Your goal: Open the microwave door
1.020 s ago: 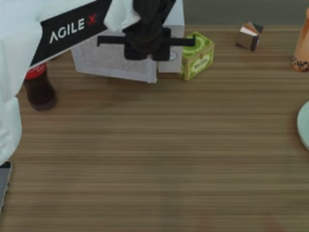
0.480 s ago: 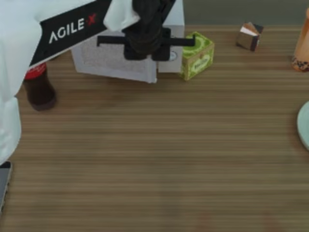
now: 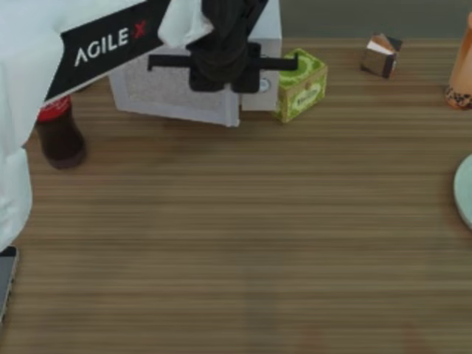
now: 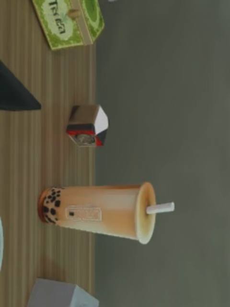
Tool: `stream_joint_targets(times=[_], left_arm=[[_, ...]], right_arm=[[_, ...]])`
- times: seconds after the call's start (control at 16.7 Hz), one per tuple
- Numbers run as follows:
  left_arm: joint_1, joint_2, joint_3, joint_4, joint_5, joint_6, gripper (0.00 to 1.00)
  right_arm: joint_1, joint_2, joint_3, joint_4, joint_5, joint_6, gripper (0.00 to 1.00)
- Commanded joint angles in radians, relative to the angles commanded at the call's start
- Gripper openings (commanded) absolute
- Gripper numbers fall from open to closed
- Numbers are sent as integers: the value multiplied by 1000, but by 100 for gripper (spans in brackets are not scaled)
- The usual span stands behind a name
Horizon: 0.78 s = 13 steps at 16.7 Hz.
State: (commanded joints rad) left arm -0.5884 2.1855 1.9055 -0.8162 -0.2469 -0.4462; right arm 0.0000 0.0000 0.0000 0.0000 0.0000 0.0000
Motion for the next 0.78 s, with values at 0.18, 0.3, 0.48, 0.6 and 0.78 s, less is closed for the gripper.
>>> stream_joint_targets(times=[0.18,0.3,0.48,0.6,0.78], left_arm=[[0,0,0,0,0,0,0],[0,0,0,0,0,0,0],[-5,-9,-16,10,10,7,0],[1,-36,-62,31,23,39,0],[10,-80,-132,66,44,87,0]], right_arm=[[0,0,0,0,0,0,100],[0,0,0,0,0,0,100],[0,0,0,0,0,0,100],[0,0,0,0,0,0,100],[0,0,0,0,0,0,100]])
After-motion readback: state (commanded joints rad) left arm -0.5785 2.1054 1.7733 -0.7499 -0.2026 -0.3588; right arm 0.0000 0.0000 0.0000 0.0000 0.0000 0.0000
